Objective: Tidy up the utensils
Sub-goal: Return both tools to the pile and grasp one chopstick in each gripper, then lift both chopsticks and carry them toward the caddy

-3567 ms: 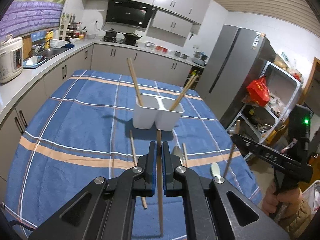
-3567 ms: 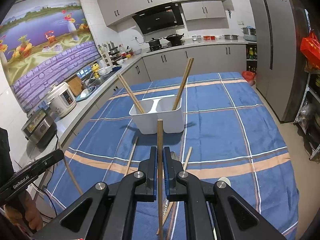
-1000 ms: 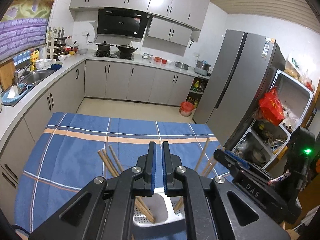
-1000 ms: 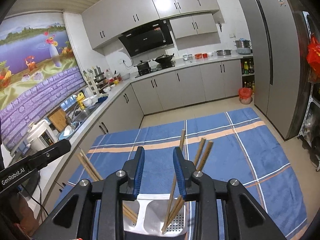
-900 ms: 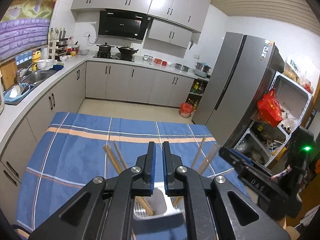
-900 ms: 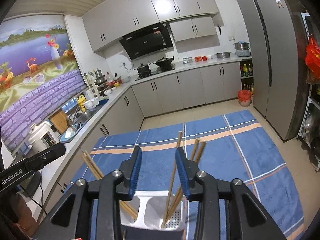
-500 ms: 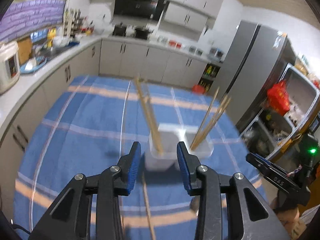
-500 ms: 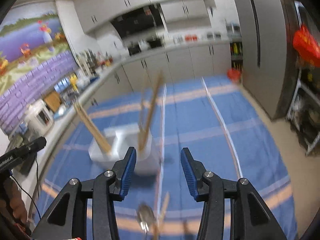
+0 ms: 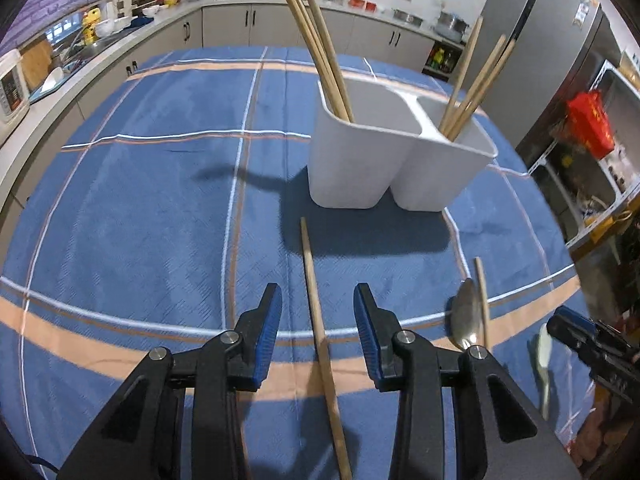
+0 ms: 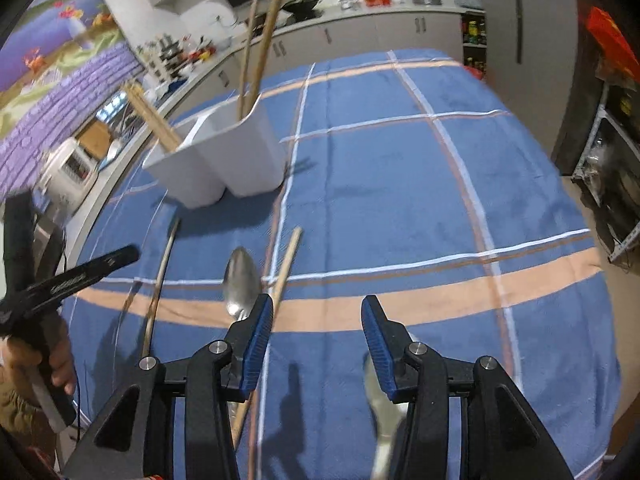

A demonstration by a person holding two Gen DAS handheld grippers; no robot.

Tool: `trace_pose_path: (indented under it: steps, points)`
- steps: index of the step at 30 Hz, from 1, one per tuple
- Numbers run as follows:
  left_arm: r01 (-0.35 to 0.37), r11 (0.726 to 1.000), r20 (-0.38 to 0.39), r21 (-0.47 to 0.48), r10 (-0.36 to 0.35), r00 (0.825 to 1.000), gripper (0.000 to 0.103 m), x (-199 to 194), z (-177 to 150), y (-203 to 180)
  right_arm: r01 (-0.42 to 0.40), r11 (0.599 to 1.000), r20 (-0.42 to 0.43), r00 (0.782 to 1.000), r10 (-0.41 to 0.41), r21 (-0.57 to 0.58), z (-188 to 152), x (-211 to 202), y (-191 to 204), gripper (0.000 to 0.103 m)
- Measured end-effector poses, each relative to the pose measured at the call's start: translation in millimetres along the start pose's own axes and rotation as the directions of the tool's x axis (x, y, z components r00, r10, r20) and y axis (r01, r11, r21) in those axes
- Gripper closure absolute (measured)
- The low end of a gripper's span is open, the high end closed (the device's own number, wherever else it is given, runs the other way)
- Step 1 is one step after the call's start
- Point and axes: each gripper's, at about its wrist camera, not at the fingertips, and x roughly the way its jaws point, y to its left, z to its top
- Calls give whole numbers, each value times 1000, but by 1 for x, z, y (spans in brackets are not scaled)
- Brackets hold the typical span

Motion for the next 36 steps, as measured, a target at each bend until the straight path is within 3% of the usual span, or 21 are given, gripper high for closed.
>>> trace_pose_path:
  steps: [2, 7, 16, 18, 19, 25, 36]
  points:
    - [-16, 1000, -13, 17, 16, 1000, 67, 10, 6, -2, -5, 1000, -23, 1000, 5, -16, 7, 14, 9, 66]
    - [-37, 998, -45, 41, 39, 998, 67, 34, 18, -4, 19, 999, -63, 998, -21, -27, 25, 47, 22, 72]
    - [-28, 998, -85, 58, 33, 996, 68, 59, 29, -5, 133, 987, -116, 983, -144, -95, 37, 76, 36, 81]
    - [-29, 997, -84, 70, 35, 996, 78, 60, 28, -7, 148, 983, -116, 980, -160, -108, 38, 77, 38, 89]
    - [-42, 996, -83, 83, 49, 995, 97, 61, 29, -9, 151, 982, -117, 980, -164, -111, 39, 77, 39, 93]
    - [2, 999, -96, 40, 2, 995, 98, 57, 20, -5, 133, 985, -135, 980, -148, -110, 34, 70, 32, 96]
    - [89, 995, -142, -48, -95, 985, 98, 26, -29, 3, 103, 992, -187, 976, -114, -71, -1, 38, 5, 96]
